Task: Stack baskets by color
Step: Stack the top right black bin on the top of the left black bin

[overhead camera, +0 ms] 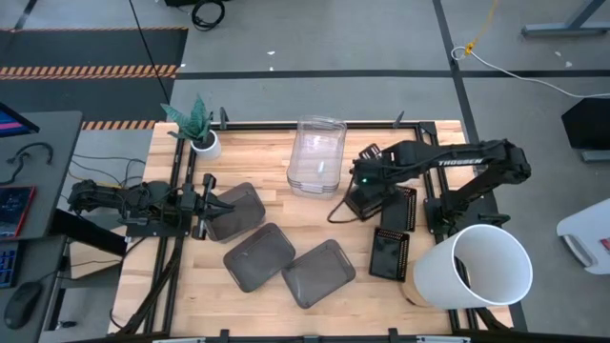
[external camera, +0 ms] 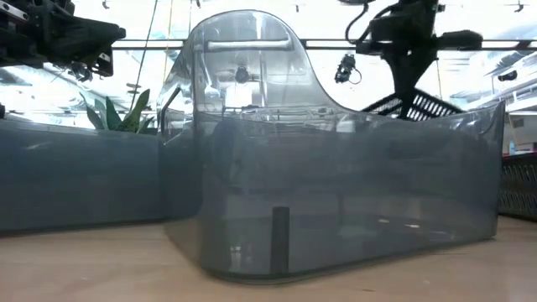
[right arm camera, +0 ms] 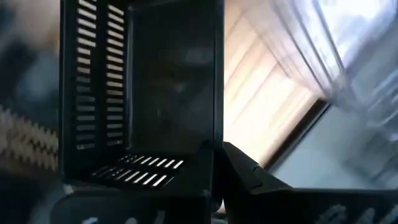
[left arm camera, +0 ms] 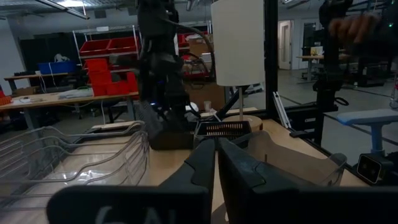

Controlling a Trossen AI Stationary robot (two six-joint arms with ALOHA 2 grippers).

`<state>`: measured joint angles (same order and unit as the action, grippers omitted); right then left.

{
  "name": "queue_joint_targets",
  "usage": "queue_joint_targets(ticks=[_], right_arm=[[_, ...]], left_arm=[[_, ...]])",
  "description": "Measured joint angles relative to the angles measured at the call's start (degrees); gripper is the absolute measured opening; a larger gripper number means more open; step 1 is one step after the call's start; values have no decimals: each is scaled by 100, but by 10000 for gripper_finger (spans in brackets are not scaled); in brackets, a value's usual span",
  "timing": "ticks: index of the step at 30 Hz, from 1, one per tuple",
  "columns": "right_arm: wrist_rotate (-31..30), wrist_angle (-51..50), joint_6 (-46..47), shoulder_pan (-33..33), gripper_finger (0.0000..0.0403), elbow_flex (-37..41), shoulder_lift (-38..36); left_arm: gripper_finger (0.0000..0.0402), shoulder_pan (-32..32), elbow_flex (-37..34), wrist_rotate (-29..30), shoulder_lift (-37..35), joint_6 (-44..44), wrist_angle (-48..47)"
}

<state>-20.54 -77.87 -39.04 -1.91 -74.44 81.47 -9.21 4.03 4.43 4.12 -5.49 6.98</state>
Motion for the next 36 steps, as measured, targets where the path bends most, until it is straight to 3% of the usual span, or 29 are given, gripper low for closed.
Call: queue_joint_targets(ticks=[5,12,18,24,30,34,36], right_arm=[[-284,-821,-1359,201,13,-45,0],[-392,-855,-1511,551,13,-61,-92],[-673,-1190,-1535,753,13,-577,-183],[-556,-1196,-2005,898,13,-691,-189],[179,-1220,-1700,719,13,-488,-197],[1207,-1220,-1356,504,13,-202,-196],[1254,-1221,-1280,425,13,-137,-195]], left_arm=[[34,0,0,1,0,1,-1],[27,0,0,0,0,0,-4],[29,0,0,0,0,2,0],[34,0,0,2,0,2,0],[27,0,0,2,0,2,0],[27,0,0,0,0,0,0],[30,-1,0,0,0,0,-2]])
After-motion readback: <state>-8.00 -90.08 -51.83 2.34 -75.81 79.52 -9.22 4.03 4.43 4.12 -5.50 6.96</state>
